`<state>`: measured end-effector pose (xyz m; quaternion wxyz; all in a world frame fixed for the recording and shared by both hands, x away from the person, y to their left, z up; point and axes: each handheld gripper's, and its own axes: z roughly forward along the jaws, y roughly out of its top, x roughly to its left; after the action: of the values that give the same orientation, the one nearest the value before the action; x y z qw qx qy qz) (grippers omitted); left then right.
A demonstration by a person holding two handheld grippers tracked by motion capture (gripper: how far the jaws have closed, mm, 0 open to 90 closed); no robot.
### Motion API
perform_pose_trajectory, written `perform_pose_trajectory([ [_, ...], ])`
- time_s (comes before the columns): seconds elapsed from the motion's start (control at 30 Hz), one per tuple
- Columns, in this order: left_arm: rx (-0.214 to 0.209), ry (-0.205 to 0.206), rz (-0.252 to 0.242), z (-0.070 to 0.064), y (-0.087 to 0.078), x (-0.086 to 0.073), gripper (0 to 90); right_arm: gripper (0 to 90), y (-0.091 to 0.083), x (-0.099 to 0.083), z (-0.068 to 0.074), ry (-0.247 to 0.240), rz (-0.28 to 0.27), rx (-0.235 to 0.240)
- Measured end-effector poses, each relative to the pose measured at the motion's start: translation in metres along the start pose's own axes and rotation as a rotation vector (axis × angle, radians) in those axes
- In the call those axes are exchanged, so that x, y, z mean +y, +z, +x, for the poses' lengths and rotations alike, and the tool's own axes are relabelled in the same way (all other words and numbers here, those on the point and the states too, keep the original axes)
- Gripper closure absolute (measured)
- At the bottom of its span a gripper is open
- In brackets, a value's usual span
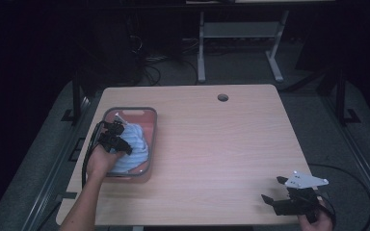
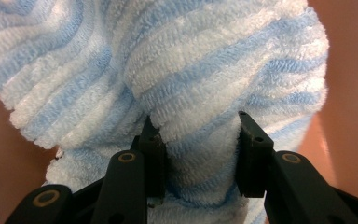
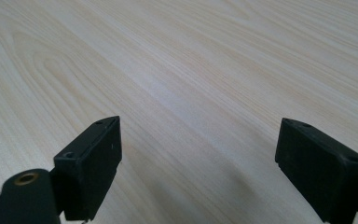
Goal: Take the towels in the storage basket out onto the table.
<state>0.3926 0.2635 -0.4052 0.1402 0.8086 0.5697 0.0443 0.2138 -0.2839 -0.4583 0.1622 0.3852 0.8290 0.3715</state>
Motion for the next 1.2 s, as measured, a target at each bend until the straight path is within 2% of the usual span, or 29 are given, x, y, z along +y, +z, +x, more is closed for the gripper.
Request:
perform_pose_trajectory([
  [0.2, -0.043, 0.000, -0.064, 0.000, -0.016, -0.005, 61.1, 14.1, 0.000, 0.000, 0.000, -0.001, -0.002, -0.005],
  [0.37, -0.083, -0.024, -0.121, 0.004, -0.031, -0.011, 61.0, 14.0, -0.001, -0.001, -0.001, 0.004, -0.004, -0.008],
  [0.67, -0.097, -0.018, -0.192, 0.006, -0.056, -0.019, 61.0, 14.1, 0.000, -0.001, 0.000, -0.001, 0.000, -0.010],
  [0.93, -0.092, 0.028, -0.220, -0.005, -0.077, -0.015, 60.9, 14.0, -0.001, 0.000, -0.001, 0.002, -0.002, -0.011],
  [1.2, -0.103, 0.054, -0.266, -0.015, -0.096, -0.008, 60.9, 14.1, -0.001, 0.001, 0.000, -0.002, -0.003, -0.016],
])
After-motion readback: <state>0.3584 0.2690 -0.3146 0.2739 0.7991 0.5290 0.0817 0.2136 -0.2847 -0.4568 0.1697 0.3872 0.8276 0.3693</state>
